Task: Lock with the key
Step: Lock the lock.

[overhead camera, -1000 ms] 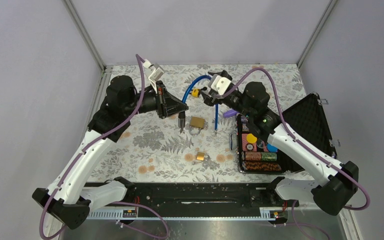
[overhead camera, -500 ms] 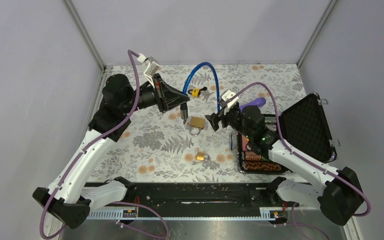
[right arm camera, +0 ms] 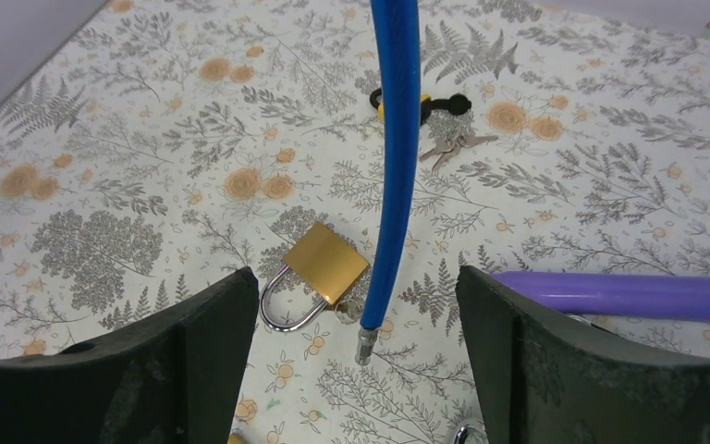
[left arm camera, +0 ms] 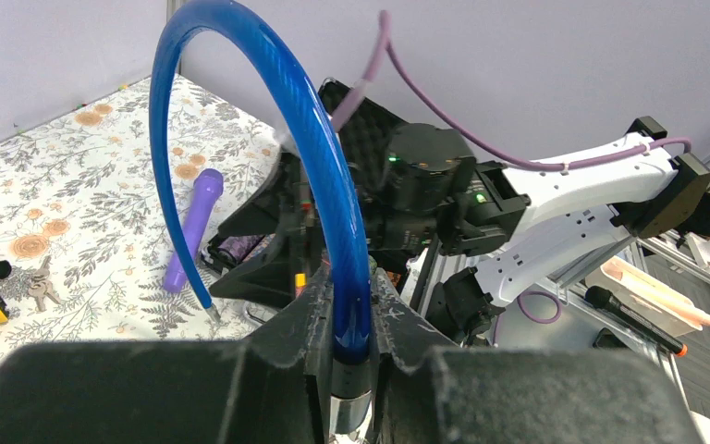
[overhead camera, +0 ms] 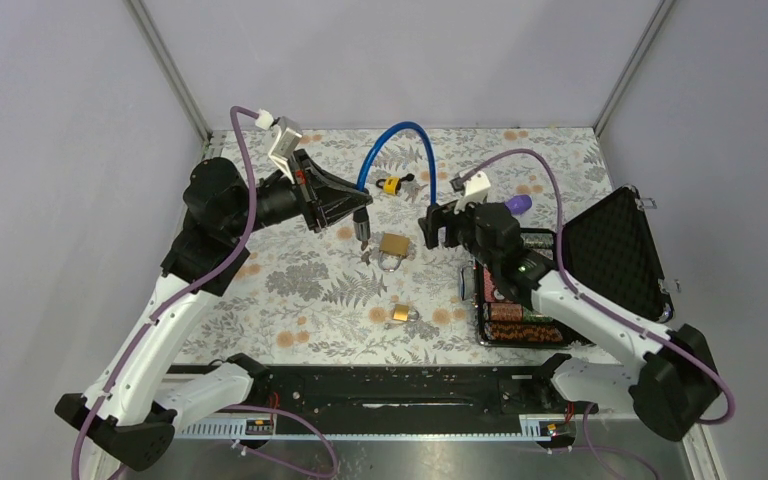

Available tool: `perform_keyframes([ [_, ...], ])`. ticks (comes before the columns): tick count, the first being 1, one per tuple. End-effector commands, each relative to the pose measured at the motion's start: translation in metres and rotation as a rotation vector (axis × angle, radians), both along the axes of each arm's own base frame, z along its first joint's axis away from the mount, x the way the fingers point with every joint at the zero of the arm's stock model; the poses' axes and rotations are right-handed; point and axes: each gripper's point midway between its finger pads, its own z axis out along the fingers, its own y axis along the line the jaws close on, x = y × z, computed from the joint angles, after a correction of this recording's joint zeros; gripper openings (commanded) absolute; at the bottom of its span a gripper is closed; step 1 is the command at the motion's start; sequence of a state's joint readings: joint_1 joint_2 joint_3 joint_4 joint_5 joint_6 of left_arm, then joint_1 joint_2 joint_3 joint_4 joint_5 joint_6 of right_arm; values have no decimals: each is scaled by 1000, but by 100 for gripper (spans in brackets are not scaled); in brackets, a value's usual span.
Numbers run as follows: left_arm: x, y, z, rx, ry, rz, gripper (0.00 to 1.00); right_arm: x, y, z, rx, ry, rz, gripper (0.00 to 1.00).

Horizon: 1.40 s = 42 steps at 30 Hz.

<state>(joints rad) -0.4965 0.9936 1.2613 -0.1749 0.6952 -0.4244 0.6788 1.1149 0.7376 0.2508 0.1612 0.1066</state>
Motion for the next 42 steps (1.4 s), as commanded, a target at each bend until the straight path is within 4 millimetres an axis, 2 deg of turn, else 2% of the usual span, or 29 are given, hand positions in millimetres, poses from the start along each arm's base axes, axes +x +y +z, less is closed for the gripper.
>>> perform_keyframes([
  [1,-10,8,46,-84,-157,10,0,15,15,-9,-3,100,17,84],
  [4,-10,9,48,-84,-168,20,0,23,21,-18,-1,128,16,83],
  [7,-8,9,46,-78,-162,29,0,28,27,-36,5,144,14,82],
  [10,-5,8,43,-72,-149,32,0,29,28,-56,5,179,2,77],
  [13,-4,8,41,-70,-144,33,0,33,28,-67,13,195,-14,68],
  [18,-3,8,39,-67,-138,38,0,43,29,-69,56,200,-35,47],
  [21,0,9,36,-63,-127,56,0,41,34,-63,98,222,-10,17],
  [22,2,9,34,-60,-119,63,0,39,35,-60,111,226,-1,11],
  [24,7,9,27,-51,-98,82,0,34,38,-52,147,229,13,1],
  [27,16,10,10,-45,-40,118,0,21,44,-35,238,256,48,0],
  [29,22,10,-6,-43,15,142,0,10,49,-15,329,270,80,0],
  [32,28,13,-29,-52,87,189,0,-12,58,28,496,269,170,0],
  [34,29,11,-42,-68,129,189,0,-20,56,52,569,256,180,0],
  [37,33,8,-64,-63,199,190,0,-29,48,74,613,216,175,0],
  [39,35,4,-73,-72,245,178,0,-37,43,88,651,172,179,0],
  [42,38,-3,-77,-135,309,158,0,-48,40,112,712,109,196,0],
])
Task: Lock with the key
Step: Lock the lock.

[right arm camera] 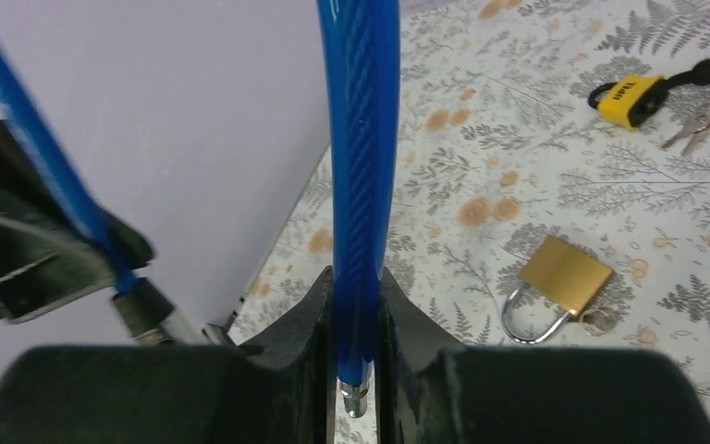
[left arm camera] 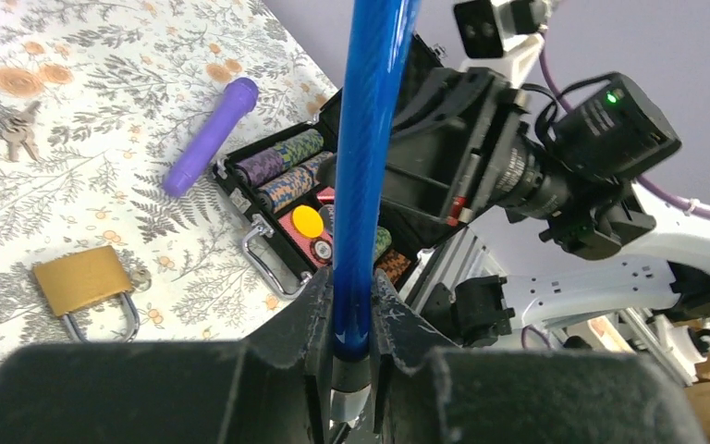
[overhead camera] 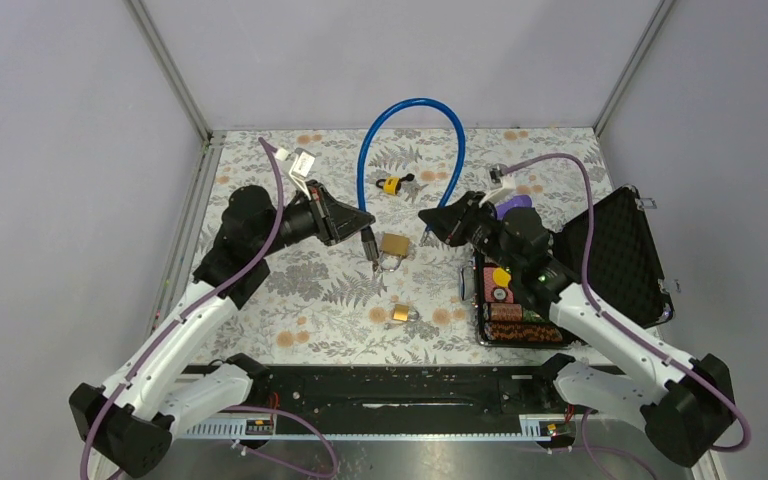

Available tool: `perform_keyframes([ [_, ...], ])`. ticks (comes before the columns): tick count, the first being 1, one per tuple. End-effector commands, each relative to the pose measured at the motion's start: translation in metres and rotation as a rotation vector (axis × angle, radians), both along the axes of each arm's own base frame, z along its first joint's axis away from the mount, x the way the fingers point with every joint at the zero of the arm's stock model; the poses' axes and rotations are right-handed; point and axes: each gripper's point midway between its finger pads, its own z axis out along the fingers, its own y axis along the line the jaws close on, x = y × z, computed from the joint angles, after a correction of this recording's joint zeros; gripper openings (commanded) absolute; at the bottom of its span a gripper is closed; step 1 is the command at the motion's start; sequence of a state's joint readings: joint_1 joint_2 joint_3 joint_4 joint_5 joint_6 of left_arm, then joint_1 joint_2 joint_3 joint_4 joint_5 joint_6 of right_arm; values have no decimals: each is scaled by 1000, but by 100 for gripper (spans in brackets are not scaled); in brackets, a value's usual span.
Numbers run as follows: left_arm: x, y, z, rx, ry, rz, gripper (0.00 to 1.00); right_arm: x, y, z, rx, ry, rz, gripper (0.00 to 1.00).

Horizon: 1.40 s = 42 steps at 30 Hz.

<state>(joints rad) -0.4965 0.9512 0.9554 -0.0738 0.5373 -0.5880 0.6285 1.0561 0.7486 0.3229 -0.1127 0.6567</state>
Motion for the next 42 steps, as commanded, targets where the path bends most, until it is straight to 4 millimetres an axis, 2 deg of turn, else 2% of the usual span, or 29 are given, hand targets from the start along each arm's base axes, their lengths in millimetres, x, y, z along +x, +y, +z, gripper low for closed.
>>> perform_keyframes([
  [1,10,-7,20,-158,29,18,0,-20,3,67,185,-154,13,0],
  [5,14,-19,22,-259,124,-26,0,-40,16,103,207,-288,20,0],
  [11,5,-29,40,-426,189,-139,0,-55,27,147,214,-465,46,0],
  [17,-1,-33,50,-504,229,-214,0,-55,23,173,212,-561,17,0],
  [24,-5,-33,57,-556,242,-257,0,-49,17,188,228,-601,-39,0],
  [32,0,-34,47,-523,262,-221,0,-47,11,203,244,-631,-73,0],
  [36,4,-34,47,-522,263,-199,0,-57,13,207,250,-657,-28,0],
  [42,6,-34,55,-540,259,-194,0,-72,29,205,245,-701,88,0],
])
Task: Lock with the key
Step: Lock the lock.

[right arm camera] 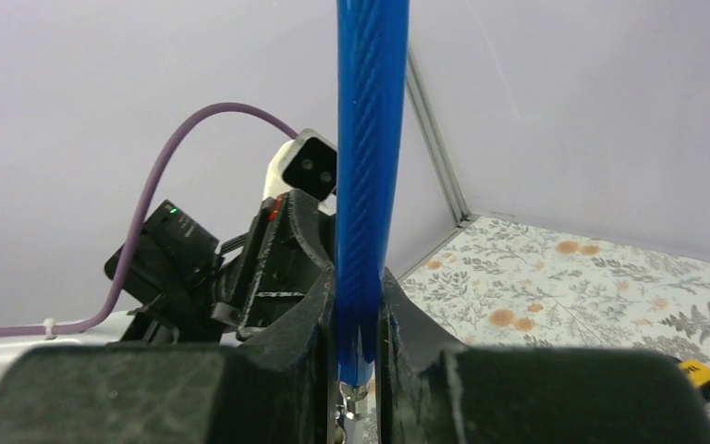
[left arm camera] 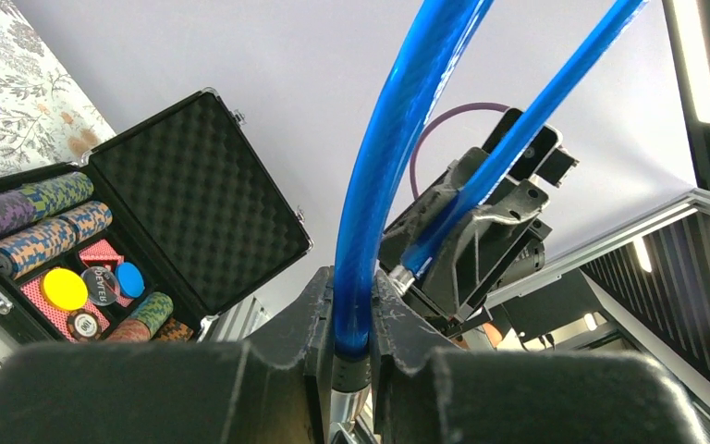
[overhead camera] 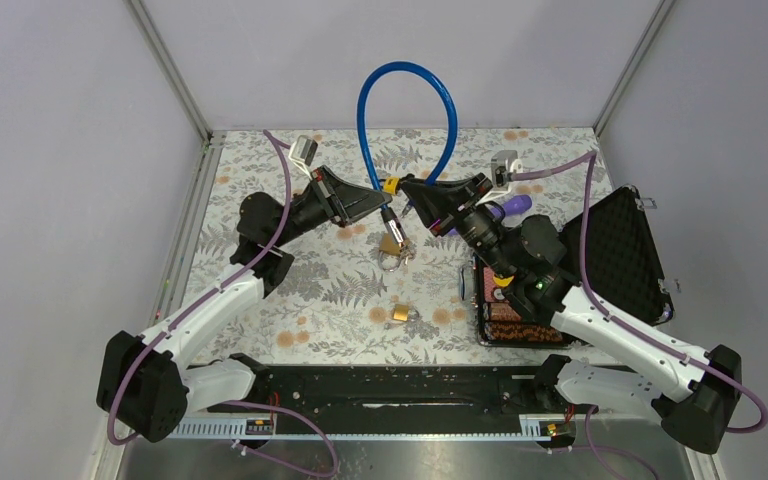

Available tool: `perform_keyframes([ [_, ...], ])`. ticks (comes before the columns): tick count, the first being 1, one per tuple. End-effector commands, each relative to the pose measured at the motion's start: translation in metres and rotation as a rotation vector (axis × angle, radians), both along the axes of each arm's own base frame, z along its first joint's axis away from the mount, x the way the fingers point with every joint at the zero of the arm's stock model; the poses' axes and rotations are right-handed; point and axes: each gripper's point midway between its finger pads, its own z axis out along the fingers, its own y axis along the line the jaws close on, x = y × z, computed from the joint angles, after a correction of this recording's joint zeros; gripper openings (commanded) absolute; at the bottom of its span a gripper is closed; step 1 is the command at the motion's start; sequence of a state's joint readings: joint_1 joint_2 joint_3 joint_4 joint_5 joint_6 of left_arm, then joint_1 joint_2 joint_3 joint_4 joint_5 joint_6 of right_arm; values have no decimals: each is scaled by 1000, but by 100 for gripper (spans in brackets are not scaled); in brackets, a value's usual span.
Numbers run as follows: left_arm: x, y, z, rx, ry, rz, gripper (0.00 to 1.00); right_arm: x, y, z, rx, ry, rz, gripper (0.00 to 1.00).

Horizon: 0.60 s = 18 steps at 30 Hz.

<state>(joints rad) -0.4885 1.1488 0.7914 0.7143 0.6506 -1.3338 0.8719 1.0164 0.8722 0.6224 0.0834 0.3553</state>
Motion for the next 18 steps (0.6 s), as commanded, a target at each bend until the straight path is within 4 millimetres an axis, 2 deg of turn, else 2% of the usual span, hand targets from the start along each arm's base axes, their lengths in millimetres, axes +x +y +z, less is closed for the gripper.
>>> perform_keyframes([
  [1,-2,0,14,-26,-20,-1,0,-34,3,60,104,-190,118,0],
  [6,-1,0,15,-39,-3,-2,0,-37,7,57,103,-194,142,0],
  [18,0,1,21,-104,28,-16,0,-35,7,37,70,-183,126,0],
])
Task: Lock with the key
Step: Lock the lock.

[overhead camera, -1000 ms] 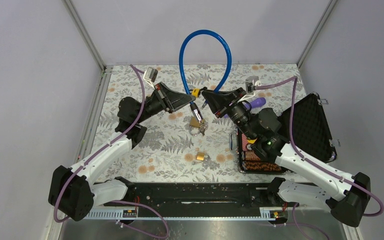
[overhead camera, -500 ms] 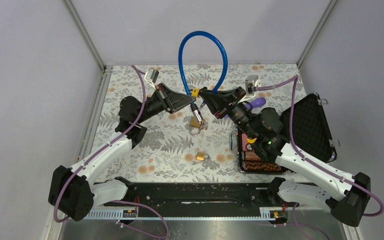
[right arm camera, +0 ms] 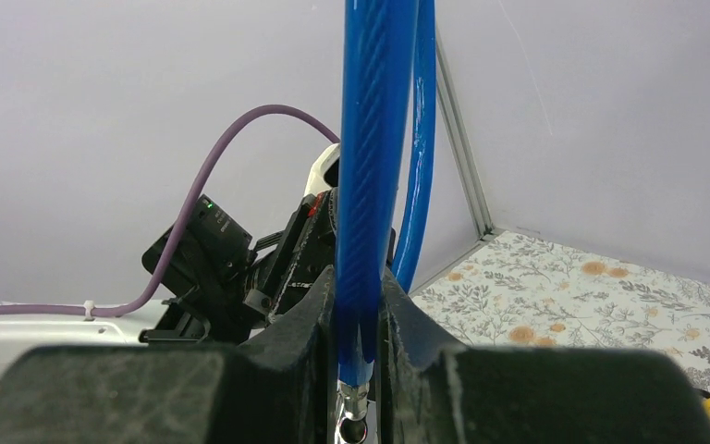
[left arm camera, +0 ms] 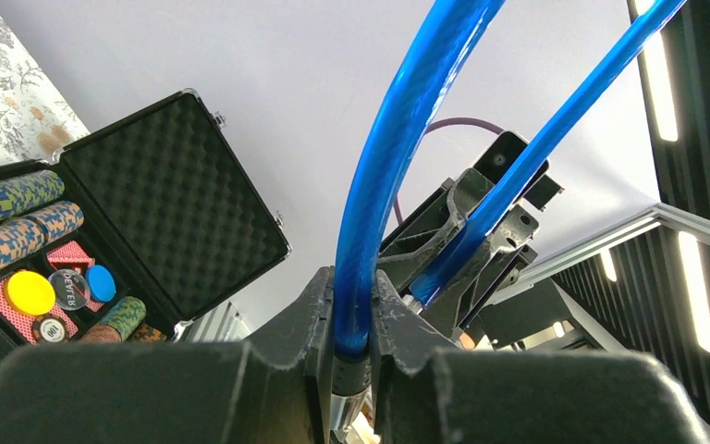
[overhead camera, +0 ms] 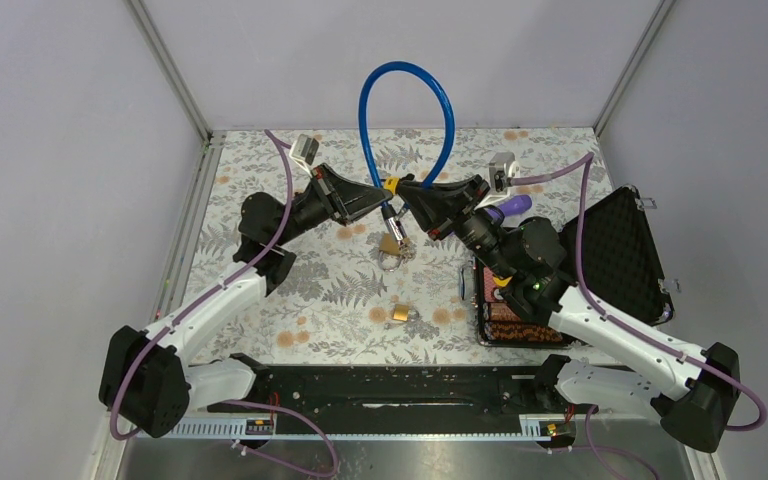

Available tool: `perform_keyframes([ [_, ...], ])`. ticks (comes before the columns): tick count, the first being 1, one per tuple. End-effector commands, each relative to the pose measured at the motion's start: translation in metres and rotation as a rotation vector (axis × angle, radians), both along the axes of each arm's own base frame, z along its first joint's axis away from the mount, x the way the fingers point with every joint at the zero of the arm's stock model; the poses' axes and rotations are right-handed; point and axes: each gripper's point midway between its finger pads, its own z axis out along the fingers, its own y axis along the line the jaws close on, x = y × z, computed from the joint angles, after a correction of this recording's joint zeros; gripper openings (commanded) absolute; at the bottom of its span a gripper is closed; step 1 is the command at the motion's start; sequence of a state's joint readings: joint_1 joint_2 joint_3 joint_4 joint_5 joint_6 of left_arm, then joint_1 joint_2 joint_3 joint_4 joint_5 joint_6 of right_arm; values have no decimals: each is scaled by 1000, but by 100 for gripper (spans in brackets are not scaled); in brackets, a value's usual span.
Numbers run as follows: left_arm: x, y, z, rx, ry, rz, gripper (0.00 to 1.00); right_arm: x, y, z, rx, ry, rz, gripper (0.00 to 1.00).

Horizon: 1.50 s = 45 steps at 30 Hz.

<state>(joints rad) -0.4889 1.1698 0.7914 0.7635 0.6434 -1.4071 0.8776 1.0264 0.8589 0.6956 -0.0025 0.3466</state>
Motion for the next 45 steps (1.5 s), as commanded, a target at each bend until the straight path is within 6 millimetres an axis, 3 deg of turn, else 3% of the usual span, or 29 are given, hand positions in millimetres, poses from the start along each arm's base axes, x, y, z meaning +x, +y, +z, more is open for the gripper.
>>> perform_keyframes([
  [1,-1,2,16,-65,-8,3,0,-21,-3,28,60,-114,46,0],
  [24,6,12,9,-174,151,36,0,-23,9,17,41,-165,71,0],
  [34,3,15,7,-275,326,-4,0,-40,36,-10,-60,-336,124,0],
  [45,-7,21,12,-313,342,-31,0,-27,49,-47,-169,-333,99,0],
])
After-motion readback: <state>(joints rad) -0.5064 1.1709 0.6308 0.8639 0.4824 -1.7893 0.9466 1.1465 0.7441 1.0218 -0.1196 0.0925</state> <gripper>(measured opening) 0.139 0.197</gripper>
